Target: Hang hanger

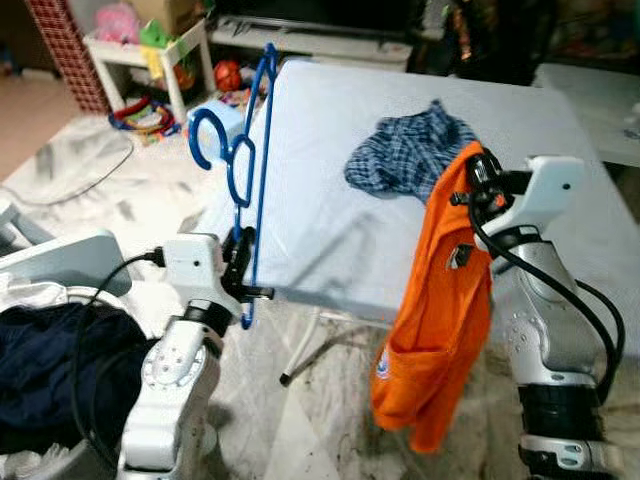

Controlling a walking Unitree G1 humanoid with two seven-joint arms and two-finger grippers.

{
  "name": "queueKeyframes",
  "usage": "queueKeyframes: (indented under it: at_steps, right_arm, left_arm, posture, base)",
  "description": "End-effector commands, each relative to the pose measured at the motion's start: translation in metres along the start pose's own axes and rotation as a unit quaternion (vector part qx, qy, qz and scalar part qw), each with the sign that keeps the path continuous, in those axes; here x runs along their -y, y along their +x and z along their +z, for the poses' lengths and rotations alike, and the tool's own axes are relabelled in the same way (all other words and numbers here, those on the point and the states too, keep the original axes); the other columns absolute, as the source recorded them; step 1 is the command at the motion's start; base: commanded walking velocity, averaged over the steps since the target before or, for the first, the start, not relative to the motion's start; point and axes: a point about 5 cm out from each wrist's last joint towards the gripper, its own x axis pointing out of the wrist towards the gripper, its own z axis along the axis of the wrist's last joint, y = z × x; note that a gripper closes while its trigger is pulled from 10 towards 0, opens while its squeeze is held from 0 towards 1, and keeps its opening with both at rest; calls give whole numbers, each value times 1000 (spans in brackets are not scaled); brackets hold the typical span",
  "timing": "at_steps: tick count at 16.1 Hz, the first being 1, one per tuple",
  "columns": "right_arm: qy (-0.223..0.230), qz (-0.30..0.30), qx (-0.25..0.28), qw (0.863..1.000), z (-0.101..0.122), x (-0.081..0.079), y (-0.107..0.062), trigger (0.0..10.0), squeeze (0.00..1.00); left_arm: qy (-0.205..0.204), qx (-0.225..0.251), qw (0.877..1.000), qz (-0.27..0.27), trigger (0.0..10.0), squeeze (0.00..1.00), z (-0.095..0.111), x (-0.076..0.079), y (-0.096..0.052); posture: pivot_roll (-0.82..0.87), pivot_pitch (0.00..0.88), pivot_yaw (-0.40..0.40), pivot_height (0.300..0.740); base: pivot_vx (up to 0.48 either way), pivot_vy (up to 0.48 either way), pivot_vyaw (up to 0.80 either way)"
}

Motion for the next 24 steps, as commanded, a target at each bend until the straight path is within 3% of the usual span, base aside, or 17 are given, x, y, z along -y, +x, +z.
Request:
queueKeyframes:
  at_steps: [1, 9, 12, 15, 18, 22, 24]
  right_arm:
    - [-10, -7, 21, 1000, 10, 5, 3, 10000, 0]
    - [-8, -12, 20, 1000, 8, 5, 5, 10000, 0]
    - [-12, -6, 12, 1000, 5, 3, 5, 10000, 0]
    - [-13, 9, 7, 1000, 6, 5, 8, 10000, 0]
    - [-19, 42, 7, 999, 12, -1, 26, 10000, 0]
    - [10, 26, 23, 999, 40, -5, 84, 10000, 0]
    - [20, 35, 39, 998, 55, -13, 99, 10000, 0]
  left_arm:
    - [-5, 12, 1000, -20, 10000, 0, 5, 9, 3]
    - [-12, -2, 1000, -24, 10000, 0, -1, 12, 3]
    - [3, -4, 1000, -28, 10000, 0, -1, 14, 2]
    - [32, 6, 999, 16, 10000, 0, 2, 5, 3]
    - [46, 6, 998, 39, 10000, 0, 2, 1, 4]
    - [40, 4, 999, 32, 10000, 0, 1, 5, 3]
    - [43, 3, 998, 40, 10000, 0, -1, 3, 1]
  posture:
    - [32, 69, -28, 740]
    - [33, 67, -27, 740]
    - [35, 70, -28, 740]
    - [37, 76, -31, 740]
    - [35, 81, -33, 740]
    - [57, 83, -47, 740]
    - [68, 82, -54, 740]
  base:
    - [428, 0, 0]
    - [346, 0, -618]
    - [0, 0, 0]
    - [0, 0, 0]
    - [0, 0, 0]
    - [0, 0, 0]
    - [0, 0, 0]
